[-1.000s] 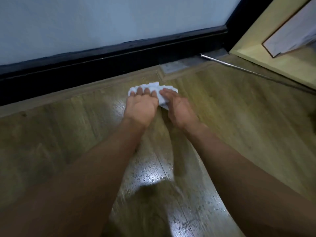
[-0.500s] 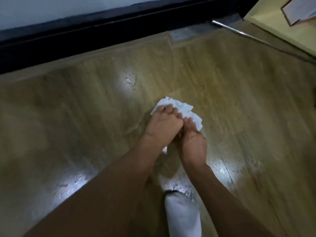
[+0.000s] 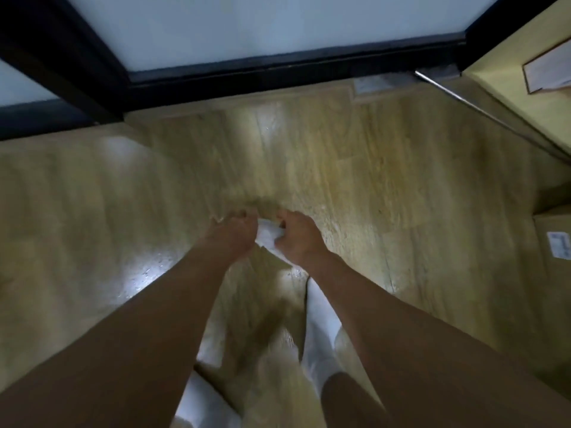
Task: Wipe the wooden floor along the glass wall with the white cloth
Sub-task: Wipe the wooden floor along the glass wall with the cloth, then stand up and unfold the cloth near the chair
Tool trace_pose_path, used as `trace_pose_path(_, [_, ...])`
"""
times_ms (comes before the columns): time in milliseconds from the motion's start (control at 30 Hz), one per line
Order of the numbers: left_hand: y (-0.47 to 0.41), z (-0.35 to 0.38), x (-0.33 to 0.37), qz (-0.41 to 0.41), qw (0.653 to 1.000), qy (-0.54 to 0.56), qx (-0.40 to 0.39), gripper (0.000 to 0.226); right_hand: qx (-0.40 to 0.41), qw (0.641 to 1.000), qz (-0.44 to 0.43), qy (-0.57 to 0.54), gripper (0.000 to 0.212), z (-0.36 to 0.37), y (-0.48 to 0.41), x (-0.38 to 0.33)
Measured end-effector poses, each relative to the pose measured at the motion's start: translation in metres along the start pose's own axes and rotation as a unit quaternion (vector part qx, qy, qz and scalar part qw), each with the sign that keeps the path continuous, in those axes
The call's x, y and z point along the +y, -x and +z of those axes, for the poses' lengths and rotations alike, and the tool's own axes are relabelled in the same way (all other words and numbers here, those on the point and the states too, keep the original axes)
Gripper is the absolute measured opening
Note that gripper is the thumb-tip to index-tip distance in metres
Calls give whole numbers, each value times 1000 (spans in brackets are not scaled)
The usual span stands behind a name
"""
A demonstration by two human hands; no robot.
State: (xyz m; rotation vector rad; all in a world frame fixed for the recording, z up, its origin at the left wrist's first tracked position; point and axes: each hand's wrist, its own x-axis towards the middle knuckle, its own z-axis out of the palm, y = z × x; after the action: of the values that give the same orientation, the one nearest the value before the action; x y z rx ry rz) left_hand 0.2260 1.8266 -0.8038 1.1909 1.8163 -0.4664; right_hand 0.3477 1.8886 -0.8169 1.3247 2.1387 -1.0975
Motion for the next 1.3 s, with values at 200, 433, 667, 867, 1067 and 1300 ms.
trace_pose_path(200, [113, -85, -23, 10, 989, 150, -1, 31, -51, 997, -54, 33, 22, -97, 80, -86])
trace_pose_path(433, [293, -224, -16, -56, 967, 231, 96, 50, -65, 990, -88, 92, 48, -243, 192, -200])
trace_pose_path(667, [450, -345, -23, -106, 959, 220, 141, 29, 45, 958, -209, 189, 45, -339, 280, -320])
trace_pose_path(867, [567, -374, -38, -90, 927, 299, 208, 20, -34, 954, -291, 63, 52, -401, 353, -368])
trace_pose_path(1067, [685, -341, -64, -61, 858, 372, 349, 22, -72, 932, -352, 50, 38, -404, 433, -424])
trace_pose_path(1300, [830, -248, -96, -206, 758, 347, 513, 21, -62, 873, -480, 64, 31, -352, 554, -502])
